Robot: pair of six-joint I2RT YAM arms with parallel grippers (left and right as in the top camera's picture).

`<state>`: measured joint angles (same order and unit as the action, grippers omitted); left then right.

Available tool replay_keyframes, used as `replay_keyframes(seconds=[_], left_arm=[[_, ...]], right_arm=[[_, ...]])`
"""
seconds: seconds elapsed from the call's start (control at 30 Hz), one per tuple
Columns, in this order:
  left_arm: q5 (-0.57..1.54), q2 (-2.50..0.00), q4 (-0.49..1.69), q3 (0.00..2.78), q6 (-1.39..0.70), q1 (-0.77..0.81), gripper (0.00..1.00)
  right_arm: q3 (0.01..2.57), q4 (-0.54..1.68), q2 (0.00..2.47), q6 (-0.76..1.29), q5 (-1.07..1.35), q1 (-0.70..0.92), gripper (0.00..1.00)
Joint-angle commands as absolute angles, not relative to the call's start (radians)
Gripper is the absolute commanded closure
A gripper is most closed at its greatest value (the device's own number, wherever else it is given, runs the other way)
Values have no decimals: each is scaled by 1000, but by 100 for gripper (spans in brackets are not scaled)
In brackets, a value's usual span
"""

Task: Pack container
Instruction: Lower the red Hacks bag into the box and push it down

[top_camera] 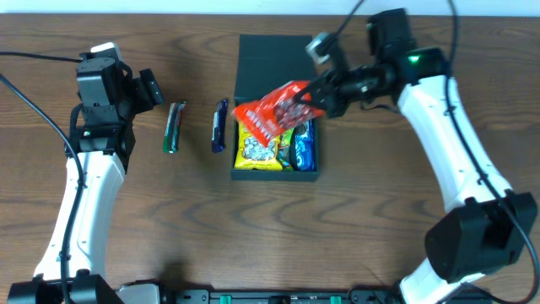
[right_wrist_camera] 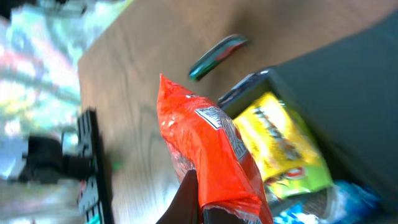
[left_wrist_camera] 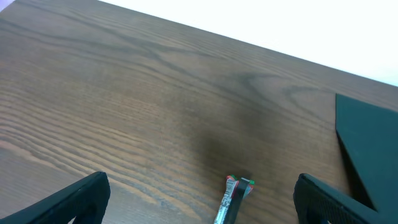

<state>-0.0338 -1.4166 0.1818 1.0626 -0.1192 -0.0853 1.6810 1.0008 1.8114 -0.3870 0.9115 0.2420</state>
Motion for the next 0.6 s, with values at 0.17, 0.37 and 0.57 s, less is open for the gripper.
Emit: replay_keyframes(seconds=[0.17,0.37,0.57], left_arm=[[-47,-1410,179,1082,-32,-93,5],[-48,-1410,180,1082,6,-93,5],[-48,-1410,178,1082,31,-93,5]], right_arm=[[1687,1072,1813,-603,712,358,99],[1687,1104,1835,-669,589,402,99],[1687,1097,1835,-697,468,486,99]])
